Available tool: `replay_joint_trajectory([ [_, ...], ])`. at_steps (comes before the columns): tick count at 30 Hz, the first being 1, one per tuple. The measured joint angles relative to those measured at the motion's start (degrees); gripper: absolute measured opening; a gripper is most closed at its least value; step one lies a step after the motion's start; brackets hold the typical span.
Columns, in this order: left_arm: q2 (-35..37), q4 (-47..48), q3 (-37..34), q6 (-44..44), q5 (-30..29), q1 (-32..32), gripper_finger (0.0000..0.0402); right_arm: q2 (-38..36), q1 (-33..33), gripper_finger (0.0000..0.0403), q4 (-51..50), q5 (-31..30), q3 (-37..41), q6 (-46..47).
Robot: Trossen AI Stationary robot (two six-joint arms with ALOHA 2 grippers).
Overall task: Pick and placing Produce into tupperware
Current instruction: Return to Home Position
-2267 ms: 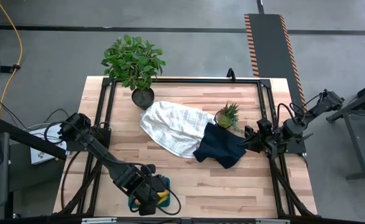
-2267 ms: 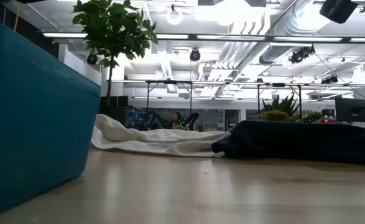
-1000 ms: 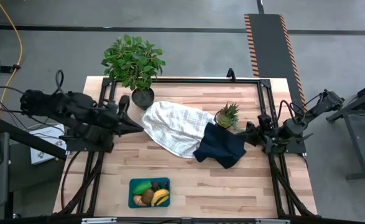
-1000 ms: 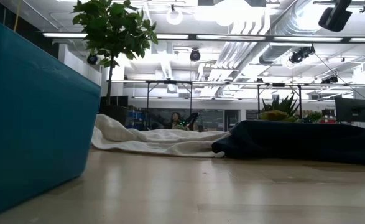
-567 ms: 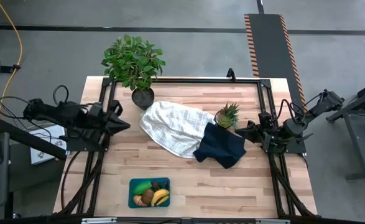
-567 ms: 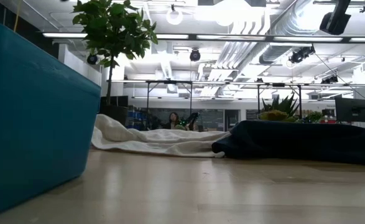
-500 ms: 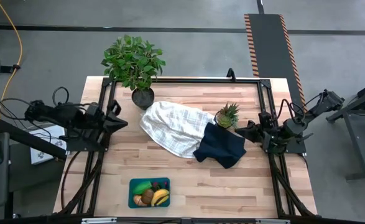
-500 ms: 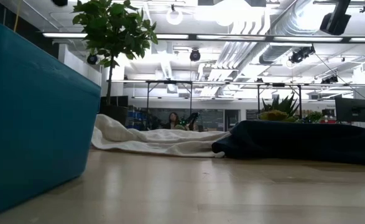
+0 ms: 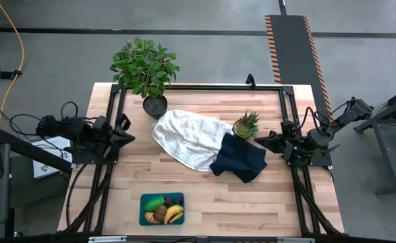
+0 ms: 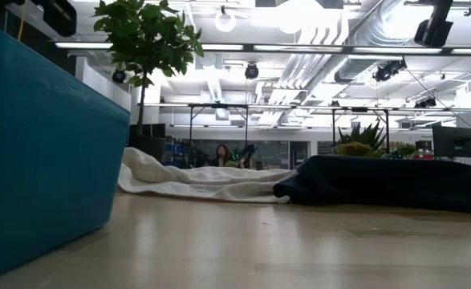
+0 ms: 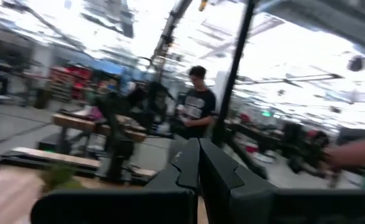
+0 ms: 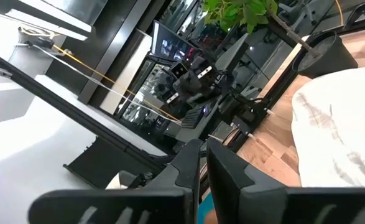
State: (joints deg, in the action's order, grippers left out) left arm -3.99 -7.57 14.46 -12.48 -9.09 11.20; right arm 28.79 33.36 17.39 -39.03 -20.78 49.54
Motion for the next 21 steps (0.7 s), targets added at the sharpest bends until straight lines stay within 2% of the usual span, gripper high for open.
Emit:
replay_joint_trajectory([
  [5,2.6,-0.7,-2.9,-2.7,5.5,0.0,0.0,0.0,0.0,0.0018,0.0,-0.2,0.0,0.6],
  [8,3.6,-5.5,-5.9,-3.0,7.6,0.0,0.0,0.0,0.0,0.0018,-0.2,-0.3,0.0,0.6],
  [14,3.6,-10.6,-10.5,-3.0,6.7,0.0,0.0,0.0,0.0,0.0018,-0.5,-1.4,0.0,1.0],
  [21,3.6,-10.5,-10.7,-1.8,7.7,0.0,0.0,0.0,0.0,0.0018,-0.5,-1.5,0.0,1.7],
])
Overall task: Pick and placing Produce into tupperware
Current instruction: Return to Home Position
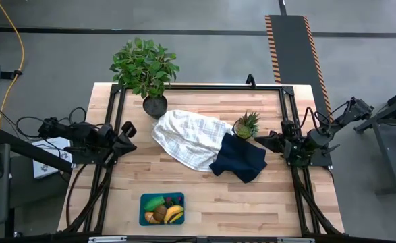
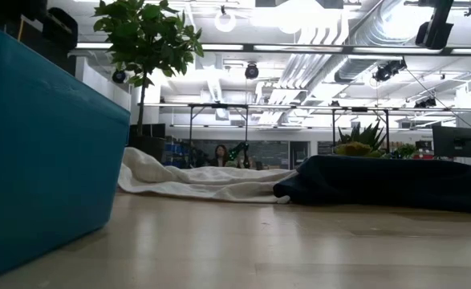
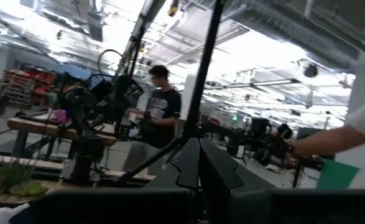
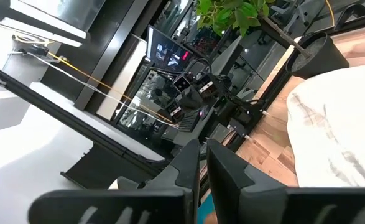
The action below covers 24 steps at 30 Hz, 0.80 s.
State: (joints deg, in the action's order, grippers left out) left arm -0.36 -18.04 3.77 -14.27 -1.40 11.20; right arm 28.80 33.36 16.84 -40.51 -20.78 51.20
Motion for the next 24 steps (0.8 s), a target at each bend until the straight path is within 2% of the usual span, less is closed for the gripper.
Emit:
replay_joint_trajectory([
  [12,0.0,-2.4,-0.9,1.9,6.5,0.0,0.0,0.0,0.0,0.0018,-1.1,-1.2,0.0,0.0],
  [15,0.0,-6.8,-3.4,2.0,6.5,0.0,0.0,0.0,0.0,0.0018,-1.2,-1.2,0.0,0.0],
  [24,0.0,-5.5,-3.3,3.2,5.0,0.0,0.0,0.0,0.0,0.0018,-1.2,-1.2,0.0,0.0],
])
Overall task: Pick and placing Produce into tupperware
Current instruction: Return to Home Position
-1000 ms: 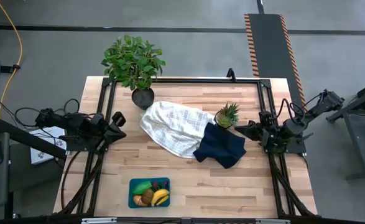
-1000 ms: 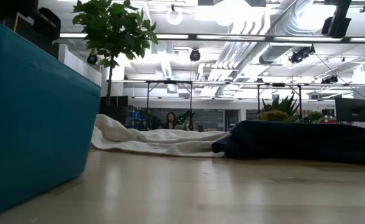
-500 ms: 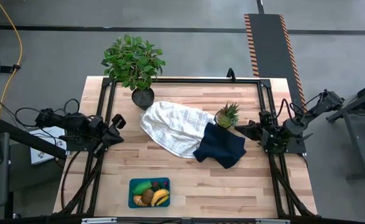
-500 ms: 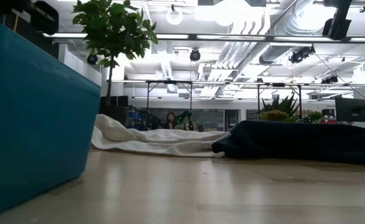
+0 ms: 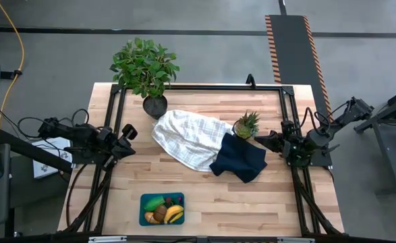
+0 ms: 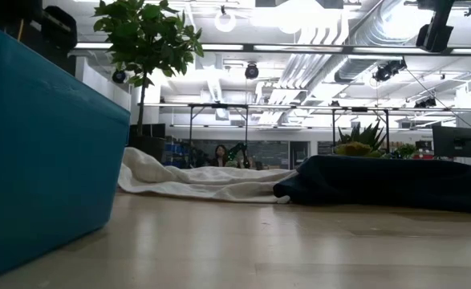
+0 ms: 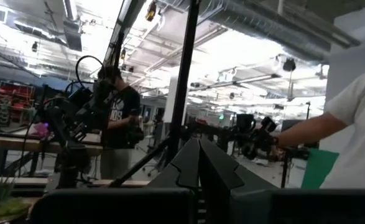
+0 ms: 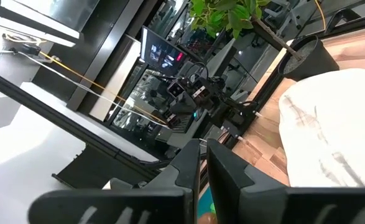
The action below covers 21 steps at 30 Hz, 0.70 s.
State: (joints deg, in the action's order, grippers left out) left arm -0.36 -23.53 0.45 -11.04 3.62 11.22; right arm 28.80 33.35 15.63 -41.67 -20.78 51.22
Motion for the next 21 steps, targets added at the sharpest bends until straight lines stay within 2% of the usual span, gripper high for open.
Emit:
replay_joint_trajectory([
  [10,0.0,14.7,0.0,0.6,-2.8,0.0,0.0,0.0,0.0,0.0018,-0.1,0.0,0.0,0.0],
  [21,0.0,22.0,0.1,2.2,-3.8,0.0,0.0,0.0,0.0,0.0018,-0.4,0.0,0.0,0.0],
])
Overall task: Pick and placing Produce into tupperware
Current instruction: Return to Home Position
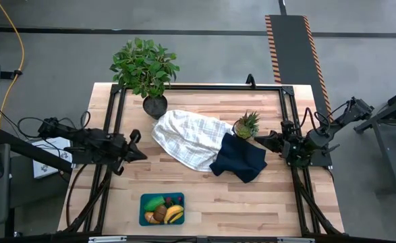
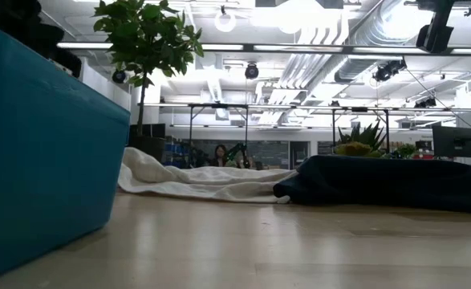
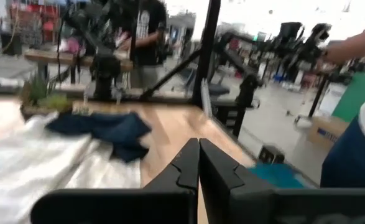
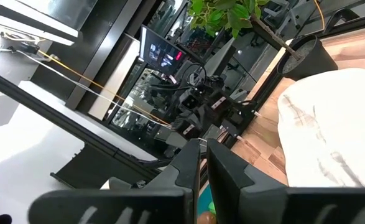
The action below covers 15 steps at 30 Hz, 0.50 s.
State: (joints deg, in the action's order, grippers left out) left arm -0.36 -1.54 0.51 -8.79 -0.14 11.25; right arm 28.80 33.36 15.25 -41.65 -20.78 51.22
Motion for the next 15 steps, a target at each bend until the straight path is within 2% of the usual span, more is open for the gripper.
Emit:
replay_joint_trajectory([
  [12,-0.6,0.9,0.0,1.1,0.3,0.0,0.0,0.0,0.0,0.0018,0.0,0.0,0.0,-0.2],
  [15,-0.6,0.8,0.0,1.4,0.4,0.0,0.0001,0.0,0.0,0.0015,1.8,1.6,0.0,-1.7],
])
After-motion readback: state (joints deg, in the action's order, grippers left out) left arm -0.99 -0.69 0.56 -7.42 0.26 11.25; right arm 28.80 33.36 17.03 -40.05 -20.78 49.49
